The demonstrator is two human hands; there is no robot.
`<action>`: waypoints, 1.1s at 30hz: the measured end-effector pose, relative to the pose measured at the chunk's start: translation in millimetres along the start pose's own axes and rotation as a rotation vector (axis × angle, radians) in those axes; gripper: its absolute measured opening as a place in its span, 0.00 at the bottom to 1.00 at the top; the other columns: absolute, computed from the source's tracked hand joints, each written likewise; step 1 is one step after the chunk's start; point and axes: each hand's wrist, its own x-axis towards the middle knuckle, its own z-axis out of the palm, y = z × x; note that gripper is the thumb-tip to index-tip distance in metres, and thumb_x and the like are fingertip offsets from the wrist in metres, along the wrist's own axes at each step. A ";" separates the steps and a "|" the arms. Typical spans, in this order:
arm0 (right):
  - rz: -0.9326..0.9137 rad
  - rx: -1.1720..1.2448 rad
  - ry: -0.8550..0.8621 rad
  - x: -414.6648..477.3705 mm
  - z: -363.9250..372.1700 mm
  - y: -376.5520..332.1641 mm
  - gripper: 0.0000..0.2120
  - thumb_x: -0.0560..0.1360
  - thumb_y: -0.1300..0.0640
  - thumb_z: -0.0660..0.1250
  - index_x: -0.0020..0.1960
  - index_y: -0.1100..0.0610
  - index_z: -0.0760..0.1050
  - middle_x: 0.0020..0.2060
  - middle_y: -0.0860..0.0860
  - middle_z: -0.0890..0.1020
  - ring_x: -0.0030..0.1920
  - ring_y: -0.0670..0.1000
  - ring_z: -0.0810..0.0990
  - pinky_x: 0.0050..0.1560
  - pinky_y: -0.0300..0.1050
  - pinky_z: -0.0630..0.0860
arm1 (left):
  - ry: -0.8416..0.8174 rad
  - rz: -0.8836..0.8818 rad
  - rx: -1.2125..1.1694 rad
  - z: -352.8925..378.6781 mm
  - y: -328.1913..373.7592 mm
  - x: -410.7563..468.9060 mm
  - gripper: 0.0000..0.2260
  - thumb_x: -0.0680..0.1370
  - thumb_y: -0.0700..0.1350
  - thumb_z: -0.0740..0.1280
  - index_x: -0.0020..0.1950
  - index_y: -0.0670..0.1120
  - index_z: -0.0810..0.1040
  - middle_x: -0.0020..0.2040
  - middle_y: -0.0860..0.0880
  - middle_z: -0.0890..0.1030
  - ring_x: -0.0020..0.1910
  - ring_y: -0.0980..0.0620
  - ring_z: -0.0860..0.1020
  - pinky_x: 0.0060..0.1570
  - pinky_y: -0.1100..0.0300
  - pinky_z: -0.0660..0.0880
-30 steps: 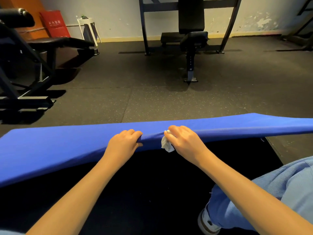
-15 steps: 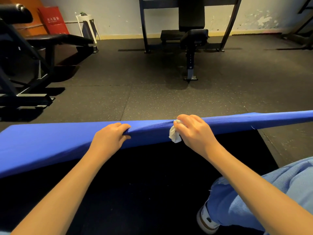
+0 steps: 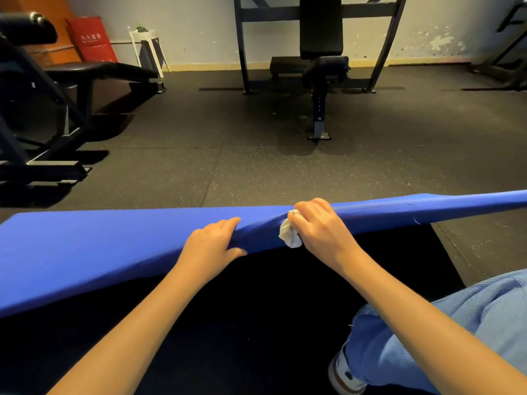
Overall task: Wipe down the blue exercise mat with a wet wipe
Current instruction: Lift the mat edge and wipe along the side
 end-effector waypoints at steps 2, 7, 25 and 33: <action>-0.034 0.010 -0.001 0.9 -1.8 -2.2 0.05 0.65 0.70 0.68 0.38 0.62 0.76 0.36 0.56 0.77 0.32 0.56 0.74 0.40 0.50 0.72 | 0.006 -0.013 0.046 2.0 4.8 3.4 0.19 0.79 0.54 0.64 0.67 0.49 0.70 0.65 0.51 0.75 0.62 0.47 0.73 0.50 0.56 0.69; -0.043 0.009 -0.005 -3.8 -6.3 -0.5 0.06 0.67 0.67 0.70 0.44 0.61 0.78 0.43 0.57 0.81 0.38 0.56 0.78 0.42 0.49 0.74 | 0.031 -0.016 0.111 -5.0 -2.4 1.9 0.11 0.79 0.54 0.63 0.51 0.47 0.69 0.52 0.50 0.78 0.51 0.44 0.75 0.39 0.56 0.64; -0.020 -0.012 0.082 -12.9 -16.1 -3.5 0.06 0.71 0.66 0.68 0.46 0.60 0.76 0.48 0.58 0.81 0.43 0.57 0.79 0.47 0.50 0.70 | 0.071 -0.062 0.155 -6.3 -38.0 -23.1 0.12 0.79 0.53 0.63 0.50 0.45 0.69 0.48 0.48 0.78 0.47 0.43 0.75 0.36 0.55 0.63; -0.095 0.122 0.099 0.5 30.0 -38.4 0.11 0.69 0.69 0.68 0.48 0.58 0.72 0.48 0.57 0.81 0.45 0.55 0.78 0.48 0.49 0.69 | 0.008 -0.198 0.189 2.7 -76.6 -64.3 0.14 0.79 0.53 0.64 0.46 0.45 0.64 0.42 0.47 0.74 0.41 0.43 0.70 0.35 0.55 0.62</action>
